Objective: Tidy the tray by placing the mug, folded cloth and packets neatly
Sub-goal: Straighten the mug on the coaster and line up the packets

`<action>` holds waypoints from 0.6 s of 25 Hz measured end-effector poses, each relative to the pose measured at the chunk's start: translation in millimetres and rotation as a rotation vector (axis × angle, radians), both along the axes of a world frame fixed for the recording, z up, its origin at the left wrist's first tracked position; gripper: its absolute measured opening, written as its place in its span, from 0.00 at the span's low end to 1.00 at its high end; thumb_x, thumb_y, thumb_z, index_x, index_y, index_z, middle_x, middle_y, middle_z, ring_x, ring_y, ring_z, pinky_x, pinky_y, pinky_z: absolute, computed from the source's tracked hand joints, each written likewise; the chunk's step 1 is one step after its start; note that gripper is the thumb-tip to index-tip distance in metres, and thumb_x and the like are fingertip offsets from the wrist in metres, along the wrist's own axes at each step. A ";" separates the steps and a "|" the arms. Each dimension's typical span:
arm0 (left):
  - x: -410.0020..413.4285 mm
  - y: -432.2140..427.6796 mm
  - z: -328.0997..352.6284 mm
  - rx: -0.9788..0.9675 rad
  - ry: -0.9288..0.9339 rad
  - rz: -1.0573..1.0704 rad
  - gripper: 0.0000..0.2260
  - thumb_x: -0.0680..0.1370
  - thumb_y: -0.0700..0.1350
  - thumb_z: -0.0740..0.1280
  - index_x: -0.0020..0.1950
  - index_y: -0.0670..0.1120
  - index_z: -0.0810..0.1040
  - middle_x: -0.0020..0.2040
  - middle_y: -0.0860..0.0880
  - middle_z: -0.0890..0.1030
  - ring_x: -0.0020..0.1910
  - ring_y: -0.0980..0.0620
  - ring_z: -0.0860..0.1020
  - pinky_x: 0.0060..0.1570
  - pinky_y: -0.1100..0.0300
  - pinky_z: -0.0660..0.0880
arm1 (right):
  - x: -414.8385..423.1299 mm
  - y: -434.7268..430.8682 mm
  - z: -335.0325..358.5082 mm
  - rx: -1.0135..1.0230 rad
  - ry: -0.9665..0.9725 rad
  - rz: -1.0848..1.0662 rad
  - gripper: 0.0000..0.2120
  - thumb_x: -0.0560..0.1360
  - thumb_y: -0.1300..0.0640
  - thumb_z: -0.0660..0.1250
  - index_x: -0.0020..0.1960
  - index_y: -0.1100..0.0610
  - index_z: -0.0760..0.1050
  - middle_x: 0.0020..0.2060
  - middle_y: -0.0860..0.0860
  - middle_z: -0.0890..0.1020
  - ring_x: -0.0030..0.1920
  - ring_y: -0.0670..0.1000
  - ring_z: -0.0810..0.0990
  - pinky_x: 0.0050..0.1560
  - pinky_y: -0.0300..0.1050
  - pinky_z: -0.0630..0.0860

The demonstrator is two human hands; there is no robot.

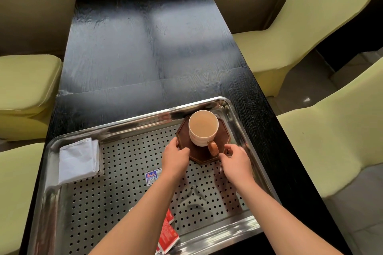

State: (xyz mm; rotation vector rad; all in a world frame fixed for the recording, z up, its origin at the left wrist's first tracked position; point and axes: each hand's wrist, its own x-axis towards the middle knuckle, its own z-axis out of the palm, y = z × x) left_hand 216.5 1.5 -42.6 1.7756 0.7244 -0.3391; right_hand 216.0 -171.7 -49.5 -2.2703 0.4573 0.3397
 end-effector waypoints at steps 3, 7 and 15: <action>-0.3 -3.7 2.0 -0.080 -0.025 0.006 0.14 0.70 0.34 0.62 0.48 0.49 0.81 0.44 0.45 0.85 0.36 0.50 0.77 0.41 0.47 0.78 | -1.5 -3.9 -2.0 0.007 0.002 -0.002 0.21 0.79 0.57 0.66 0.71 0.56 0.72 0.66 0.54 0.75 0.54 0.50 0.79 0.63 0.52 0.75; 3.8 -8.4 5.5 -0.147 -0.047 0.007 0.14 0.69 0.34 0.63 0.48 0.48 0.82 0.45 0.46 0.85 0.44 0.49 0.81 0.51 0.47 0.79 | -1.3 -9.2 -1.2 -0.007 0.006 -0.024 0.23 0.78 0.57 0.66 0.73 0.55 0.71 0.60 0.54 0.79 0.51 0.51 0.82 0.61 0.55 0.78; -0.9 -9.9 6.8 -0.189 -0.074 0.047 0.23 0.70 0.33 0.63 0.65 0.46 0.77 0.48 0.57 0.84 0.44 0.69 0.79 0.40 0.68 0.75 | -13.5 -11.5 12.0 0.068 -0.106 0.076 0.27 0.71 0.65 0.70 0.68 0.53 0.74 0.64 0.49 0.74 0.57 0.45 0.77 0.58 0.47 0.79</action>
